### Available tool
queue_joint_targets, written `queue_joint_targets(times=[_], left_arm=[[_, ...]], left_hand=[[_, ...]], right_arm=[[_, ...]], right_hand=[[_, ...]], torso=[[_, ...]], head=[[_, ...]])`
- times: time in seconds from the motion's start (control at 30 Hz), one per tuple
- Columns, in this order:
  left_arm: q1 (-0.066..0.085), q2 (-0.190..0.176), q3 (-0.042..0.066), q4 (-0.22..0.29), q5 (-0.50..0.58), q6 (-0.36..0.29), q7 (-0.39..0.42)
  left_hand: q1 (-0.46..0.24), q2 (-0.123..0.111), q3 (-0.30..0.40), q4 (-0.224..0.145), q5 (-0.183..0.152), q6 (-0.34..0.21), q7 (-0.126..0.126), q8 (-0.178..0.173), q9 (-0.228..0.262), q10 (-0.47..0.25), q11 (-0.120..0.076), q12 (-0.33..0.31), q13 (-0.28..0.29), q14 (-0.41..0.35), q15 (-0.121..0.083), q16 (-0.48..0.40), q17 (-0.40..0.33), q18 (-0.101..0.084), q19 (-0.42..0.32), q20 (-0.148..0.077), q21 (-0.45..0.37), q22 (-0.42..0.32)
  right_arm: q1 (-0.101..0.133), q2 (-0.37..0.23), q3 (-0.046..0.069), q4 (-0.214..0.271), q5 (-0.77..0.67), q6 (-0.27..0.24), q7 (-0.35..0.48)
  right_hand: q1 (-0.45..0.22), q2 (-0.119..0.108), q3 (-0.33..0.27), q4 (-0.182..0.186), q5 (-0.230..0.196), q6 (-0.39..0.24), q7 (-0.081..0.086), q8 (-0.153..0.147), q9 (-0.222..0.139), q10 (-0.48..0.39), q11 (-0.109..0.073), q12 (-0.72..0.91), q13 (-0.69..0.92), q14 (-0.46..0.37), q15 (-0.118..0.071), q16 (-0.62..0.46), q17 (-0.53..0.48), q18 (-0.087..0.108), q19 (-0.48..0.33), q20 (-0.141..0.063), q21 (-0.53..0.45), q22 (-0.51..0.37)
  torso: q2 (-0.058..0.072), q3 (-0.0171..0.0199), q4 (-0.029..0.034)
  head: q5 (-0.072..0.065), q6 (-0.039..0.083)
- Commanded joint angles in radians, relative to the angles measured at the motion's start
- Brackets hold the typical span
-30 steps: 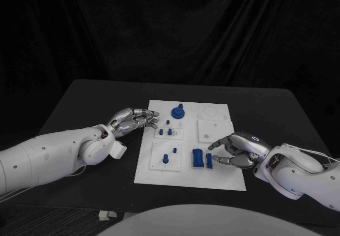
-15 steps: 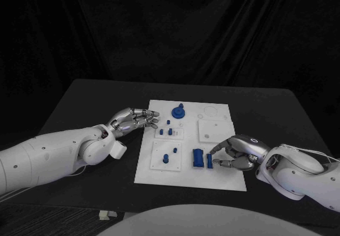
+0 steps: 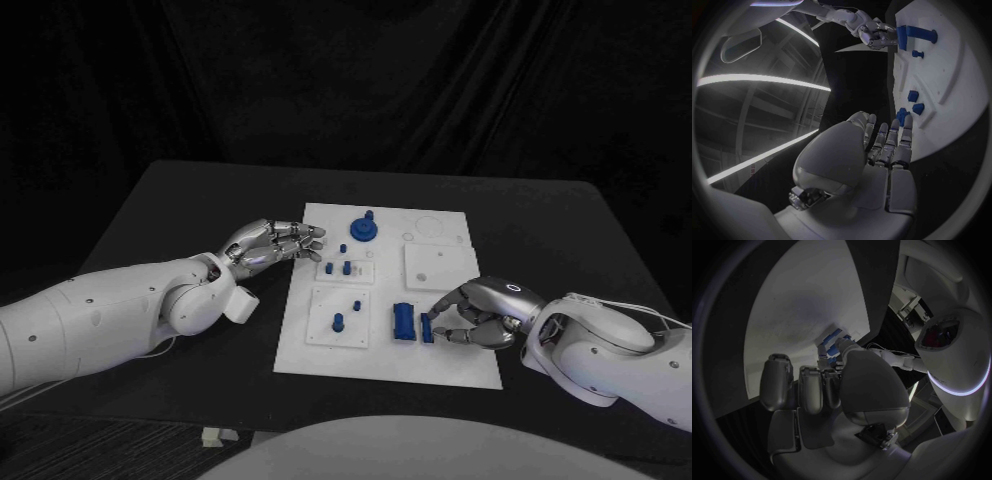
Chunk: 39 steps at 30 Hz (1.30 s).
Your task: Assemble the parts on the task board
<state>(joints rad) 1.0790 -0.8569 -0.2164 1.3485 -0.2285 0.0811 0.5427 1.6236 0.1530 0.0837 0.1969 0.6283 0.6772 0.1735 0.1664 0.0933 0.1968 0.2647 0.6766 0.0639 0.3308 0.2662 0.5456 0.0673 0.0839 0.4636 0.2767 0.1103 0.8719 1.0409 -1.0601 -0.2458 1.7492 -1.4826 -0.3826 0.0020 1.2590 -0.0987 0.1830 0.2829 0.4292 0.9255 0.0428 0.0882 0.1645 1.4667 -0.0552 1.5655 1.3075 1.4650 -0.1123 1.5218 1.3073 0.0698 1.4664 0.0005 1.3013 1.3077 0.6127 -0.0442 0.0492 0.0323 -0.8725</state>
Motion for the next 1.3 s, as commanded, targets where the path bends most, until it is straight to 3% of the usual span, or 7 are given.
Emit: queue_joint_targets(times=[0.03,0.3,0.57,0.97,1.1,1.27,1.3], left_arm=[[-0.001,0.001,0.001,0.002,0.006,0.006,0.018],[-0.001,-0.001,0.001,0.002,0.006,0.006,0.02],[-0.002,-0.002,0.001,0.001,0.006,0.006,0.021],[-0.002,0.0,0.001,0.0,0.006,0.008,0.02],[-0.002,0.001,0.001,0.0,0.006,0.009,0.019],[-0.003,0.003,0.001,0.0,0.006,0.01,0.019],[-0.003,0.003,0.001,0.0,0.006,0.01,0.019]], left_hand=[[-0.008,-0.002,0.004,-0.001,0.007,0.002,0.001,0.004,-0.001,0.006,-0.001,-0.005,0.001,0.005,0.0,-0.004,0.0,-0.005,0.001,-0.004,0.002,0.001],[-0.008,-0.002,0.004,-0.001,0.007,0.002,0.001,0.004,-0.001,0.006,-0.001,-0.005,0.001,0.005,0.0,-0.004,0.0,-0.005,0.001,-0.004,0.002,0.001],[-0.008,-0.002,0.004,-0.001,0.007,0.002,0.001,0.004,-0.001,0.006,-0.001,-0.005,0.001,0.005,0.0,-0.004,0.0,-0.005,0.001,-0.004,0.002,0.001],[-0.008,-0.002,0.004,-0.001,0.007,0.002,0.001,0.004,-0.001,0.006,-0.001,-0.005,0.001,0.005,0.0,-0.004,0.0,-0.005,0.001,-0.004,0.002,0.001],[-0.008,-0.002,0.004,-0.001,0.007,0.002,0.001,0.004,-0.001,0.006,-0.001,-0.005,0.001,0.005,0.0,-0.004,0.0,-0.005,0.001,-0.004,0.002,0.001],[-0.008,-0.002,0.004,-0.001,0.007,0.002,0.001,0.004,-0.001,0.006,-0.001,-0.005,0.001,0.005,0.0,-0.004,0.0,-0.005,0.001,-0.004,0.002,0.001],[-0.008,-0.002,0.004,-0.001,0.007,0.002,0.001,0.004,-0.001,0.006,-0.001,-0.005,0.001,0.005,0.0,-0.004,0.0,-0.005,0.001,-0.004,0.002,0.001]], right_arm=[[-0.002,0.002,-0.002,0.003,-0.041,0.037,-0.061],[-0.002,-0.005,-0.002,0.011,-0.096,-0.076,-0.059],[-0.002,-0.011,-0.002,0.036,-0.108,-0.252,0.036],[-0.003,0.01,-0.002,0.04,-0.11,-0.247,0.013],[-0.003,0.023,-0.002,0.034,-0.11,-0.22,-0.021],[-0.003,0.042,-0.002,0.024,-0.11,-0.168,-0.066],[-0.003,0.046,-0.002,0.022,-0.11,-0.162,-0.071]], right_hand=[[-0.016,0.004,-0.014,0.002,0.002,-0.011,0.003,-0.007,-0.006,0.104,0.01,0.005,0.263,0.086,0.009,-0.003,0.165,-0.008,0.0,0.008,-0.013,0.181],[-0.047,0.012,-0.042,0.002,-0.048,-0.084,0.015,-0.024,-0.034,0.104,0.02,0.005,0.263,0.083,0.018,-0.012,0.151,-0.005,-0.006,0.017,-0.029,0.177],[0.007,0.003,-0.054,-0.032,-0.115,-0.036,0.03,0.004,-0.026,0.104,0.033,0.005,0.263,0.091,0.028,0.008,0.186,-0.018,0.02,0.025,0.034,0.195],[0.049,-0.01,-0.092,-0.054,-0.229,0.024,0.045,0.061,0.015,0.104,0.046,0.005,0.263,0.09,0.04,0.01,0.188,-0.02,0.021,0.036,0.044,0.197],[0.046,-0.014,-0.115,-0.04,-0.264,0.003,0.049,0.127,0.059,0.104,0.053,0.005,0.263,0.088,0.044,0.006,0.179,-0.017,0.016,0.04,0.034,0.194],[0.032,-0.026,-0.135,0.0,-0.333,-0.115,0.032,0.459,0.332,0.104,0.056,0.005,0.263,0.086,0.05,-0.001,0.168,-0.011,0.007,0.043,0.014,0.187],[0.032,-0.026,-0.135,0.0,-0.333,-0.115,0.032,0.459,0.332,0.104,0.056,0.005,0.263,0.086,0.05,-0.001,0.168,-0.011,0.007,0.043,0.014,0.187]], torso=[[-0.001,0.0001,0.0001],[-0.001,0.0,-0.0007],[-0.001,0.0006,-0.0005],[-0.001,0.0008,-0.002],[0.0,0.0003,-0.0008],[0.0,0.0002,0.001],[0.0,0.0002,0.0009]], head=[[0.0,0.0],[0.002,0.0],[-0.001,0.0],[0.002,0.0],[-0.002,0.0],[-0.002,0.0],[-0.002,0.0]])
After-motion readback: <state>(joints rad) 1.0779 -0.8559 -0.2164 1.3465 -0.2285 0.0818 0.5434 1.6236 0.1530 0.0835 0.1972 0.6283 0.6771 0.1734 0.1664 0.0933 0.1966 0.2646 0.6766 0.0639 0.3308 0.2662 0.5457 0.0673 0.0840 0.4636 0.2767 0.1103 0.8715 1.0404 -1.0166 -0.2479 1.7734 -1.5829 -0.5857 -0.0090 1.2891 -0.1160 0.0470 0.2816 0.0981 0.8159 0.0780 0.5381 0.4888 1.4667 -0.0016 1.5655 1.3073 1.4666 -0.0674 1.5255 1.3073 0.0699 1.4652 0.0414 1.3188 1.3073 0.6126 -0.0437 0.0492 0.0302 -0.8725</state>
